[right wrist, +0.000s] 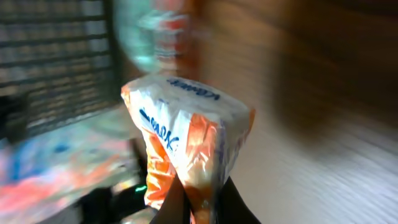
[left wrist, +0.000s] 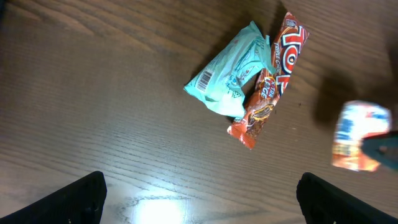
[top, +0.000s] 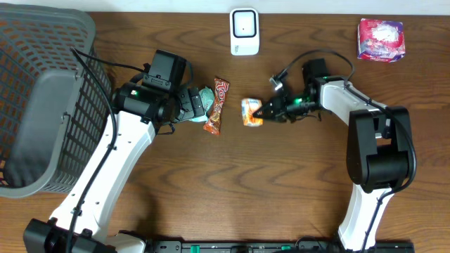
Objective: Scan the item barcode
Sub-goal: 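Lift the orange box and hold it over the white scanner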
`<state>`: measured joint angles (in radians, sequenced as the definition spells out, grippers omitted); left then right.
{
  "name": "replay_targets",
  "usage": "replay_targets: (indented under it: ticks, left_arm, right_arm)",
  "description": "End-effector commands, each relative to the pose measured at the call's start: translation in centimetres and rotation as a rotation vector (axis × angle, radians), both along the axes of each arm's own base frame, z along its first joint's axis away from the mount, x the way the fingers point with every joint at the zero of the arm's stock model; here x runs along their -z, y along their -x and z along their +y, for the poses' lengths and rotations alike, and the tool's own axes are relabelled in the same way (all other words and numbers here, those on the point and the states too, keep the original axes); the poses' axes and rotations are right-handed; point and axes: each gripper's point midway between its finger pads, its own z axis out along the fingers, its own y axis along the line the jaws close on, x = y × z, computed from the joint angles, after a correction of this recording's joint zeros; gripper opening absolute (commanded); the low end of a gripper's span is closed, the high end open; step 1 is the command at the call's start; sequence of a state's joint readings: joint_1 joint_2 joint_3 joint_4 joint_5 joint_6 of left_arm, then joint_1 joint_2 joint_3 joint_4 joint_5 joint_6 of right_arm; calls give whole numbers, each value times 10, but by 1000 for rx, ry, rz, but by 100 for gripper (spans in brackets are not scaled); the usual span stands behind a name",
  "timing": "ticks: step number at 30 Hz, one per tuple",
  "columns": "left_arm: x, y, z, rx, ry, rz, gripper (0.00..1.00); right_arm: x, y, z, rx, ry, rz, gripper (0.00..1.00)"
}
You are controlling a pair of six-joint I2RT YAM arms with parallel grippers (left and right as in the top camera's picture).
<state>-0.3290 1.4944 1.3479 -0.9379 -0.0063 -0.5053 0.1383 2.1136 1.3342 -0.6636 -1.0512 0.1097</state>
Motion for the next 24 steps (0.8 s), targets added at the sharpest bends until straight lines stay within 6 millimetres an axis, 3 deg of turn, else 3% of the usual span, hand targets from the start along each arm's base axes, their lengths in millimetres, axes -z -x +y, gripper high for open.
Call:
replay_targets:
  ticks: [1,4,6,8,10,15,20,24]
  left_arm:
    - [2,0,3,-18,-7,7,98]
    - [2,0,3,-19,-7,7,98]
    - [2,0,3,-18,-7,7,98]
    - [2,0,3,-18,-7,7,98]
    - [2,0,3,-18,-7,7,98]
    - [2,0,3,-18,-7,7,97]
    - [2,0,3,-19,-7,7,98]
    - [2,0,3,-18,-7,7,98]
  right_arm:
    - [9,-31,-55,125,521,-90,1]
    - [-18,-64,-104,268,855,-206,1]
    - [-46,-93,-124,357,1025,-344,1]
    - [-69,-119,-128,399,1121,-491,1]
    - [-90,-146,-104,325,1125,-714,1]
    - [-109,-189,-46,278,1059,-1032,1]
    - [-98,-213,1,254,1021,-1212,1]
    - [-98,-224,12,327,1042,-1279,1]
